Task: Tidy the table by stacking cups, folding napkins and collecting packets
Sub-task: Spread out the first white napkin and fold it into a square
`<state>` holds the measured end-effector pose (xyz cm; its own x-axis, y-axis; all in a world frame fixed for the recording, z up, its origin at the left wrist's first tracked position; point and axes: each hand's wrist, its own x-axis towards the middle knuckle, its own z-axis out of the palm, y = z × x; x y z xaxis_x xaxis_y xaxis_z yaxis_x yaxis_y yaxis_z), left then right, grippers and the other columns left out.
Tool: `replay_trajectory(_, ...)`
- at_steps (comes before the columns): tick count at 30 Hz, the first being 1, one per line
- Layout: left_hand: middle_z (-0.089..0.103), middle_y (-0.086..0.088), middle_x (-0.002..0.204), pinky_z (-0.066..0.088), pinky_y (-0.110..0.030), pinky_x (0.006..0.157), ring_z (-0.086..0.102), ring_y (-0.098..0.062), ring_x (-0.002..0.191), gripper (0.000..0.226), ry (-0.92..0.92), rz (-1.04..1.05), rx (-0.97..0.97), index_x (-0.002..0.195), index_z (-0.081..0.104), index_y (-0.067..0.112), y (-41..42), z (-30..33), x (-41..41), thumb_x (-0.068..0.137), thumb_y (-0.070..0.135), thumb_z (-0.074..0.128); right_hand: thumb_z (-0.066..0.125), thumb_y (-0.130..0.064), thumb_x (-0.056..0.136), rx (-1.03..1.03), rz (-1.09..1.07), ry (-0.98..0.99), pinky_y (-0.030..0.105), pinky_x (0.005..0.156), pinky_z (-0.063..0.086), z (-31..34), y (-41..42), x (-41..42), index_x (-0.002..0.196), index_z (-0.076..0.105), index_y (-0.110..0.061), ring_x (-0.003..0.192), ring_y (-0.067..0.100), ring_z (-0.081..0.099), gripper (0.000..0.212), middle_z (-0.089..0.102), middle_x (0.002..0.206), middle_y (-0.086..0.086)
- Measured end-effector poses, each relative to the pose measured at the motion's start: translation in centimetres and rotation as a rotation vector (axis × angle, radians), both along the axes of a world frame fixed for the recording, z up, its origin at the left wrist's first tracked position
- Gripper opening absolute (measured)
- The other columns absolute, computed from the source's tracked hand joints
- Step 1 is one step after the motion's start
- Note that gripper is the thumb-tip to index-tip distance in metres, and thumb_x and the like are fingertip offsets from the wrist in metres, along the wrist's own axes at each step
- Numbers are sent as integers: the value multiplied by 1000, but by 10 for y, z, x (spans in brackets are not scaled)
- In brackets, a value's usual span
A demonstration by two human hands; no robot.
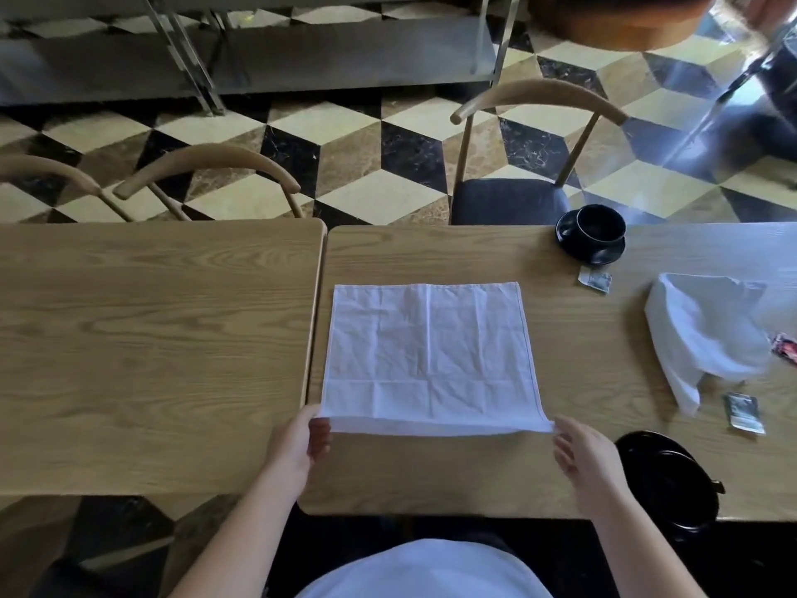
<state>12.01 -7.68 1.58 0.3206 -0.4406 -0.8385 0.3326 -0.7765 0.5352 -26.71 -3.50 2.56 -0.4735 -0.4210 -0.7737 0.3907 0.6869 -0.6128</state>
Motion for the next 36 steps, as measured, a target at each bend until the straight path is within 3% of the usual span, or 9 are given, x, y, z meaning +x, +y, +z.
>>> replay_trajectory(2, 53, 2, 47, 37, -16, 34, 47, -9, 32, 23, -33, -9, -45, 69, 61, 11, -25, 11, -2, 90, 21, 62, 74, -21, 85, -55, 22, 19, 25, 65, 47, 9, -28, -4, 80, 67, -15, 73, 12, 59, 11, 62, 81, 0)
replay_trajectory(7, 47, 4, 41, 34, -14, 37, 39, -12, 30, 23, 70, 75, -15, 63, 58, 14, -93, 26, -8, 84, 21, 58, 69, -16, 82, -75, -35, -125, 19, 39, 34, 20, -107, -12, 72, 57, -15, 42, 11, 37, 16, 41, 54, -2)
replay_trajectory(16, 49, 6, 37, 35, -13, 37, 42, -11, 26, 22, 48, 40, 102, 60, 53, 18, -208, 3, -27, 81, 17, 47, 62, -18, 82, 116, 9, -199, 15, 40, 38, -10, -226, -17, 68, 54, -17, 42, 11, 40, 16, 46, 52, -4)
replay_trajectory(21, 57, 7, 40, 37, -12, 38, 48, -10, 27, 26, 16, 66, 139, 66, 58, 18, -243, -24, -32, 89, 21, 48, 64, -18, 85, 183, 37, -207, 13, 39, 38, -37, -271, -18, 68, 54, -19, 39, 10, 40, 20, 49, 45, -6)
replay_trajectory(27, 58, 6, 44, 36, -18, 45, 52, -12, 34, 30, -16, 123, 140, 71, 57, 17, -263, -49, -33, 94, 36, 52, 73, -27, 81, 214, 39, -165, 14, 42, 41, -55, -297, -16, 73, 57, -16, 42, 10, 44, 21, 57, 59, -1)
replay_trajectory(29, 58, 0, 55, 38, -19, 45, 52, -16, 43, 33, -69, 116, 136, 75, 57, 14, -266, -51, -35, 89, 45, 54, 79, -38, 78, 192, 69, -104, 19, 46, 43, -58, -297, -17, 79, 59, -13, 48, 13, 49, 32, 60, 67, 3)
replay_trajectory(32, 63, -15, 68, 50, -37, 53, 59, -35, 58, 33, -496, -62, 60, 81, 62, 8, -252, -55, -34, 78, 41, 58, 74, -50, 78, 147, 334, 305, 26, 53, 42, -62, -280, -19, 89, 58, -10, 70, 22, 61, 44, 62, 80, 2)
replay_trajectory(34, 60, -10, 71, 51, -41, 63, 57, -31, 66, 21, -646, -212, 4, 71, 52, 15, -229, -59, -31, 75, 34, 61, 69, -50, 81, 117, 541, 531, 28, 55, 38, -63, -259, -22, 93, 56, -12, 81, 23, 63, 42, 62, 85, -2)
replay_trajectory(36, 58, -7, 75, 51, -42, 67, 56, -27, 70, 24, -675, -298, 2, 71, 45, 18, -201, -68, -25, 80, 25, 67, 70, -47, 84, 112, 639, 589, 33, 62, 40, -66, -234, -24, 95, 56, -14, 81, 22, 60, 37, 63, 87, -2)
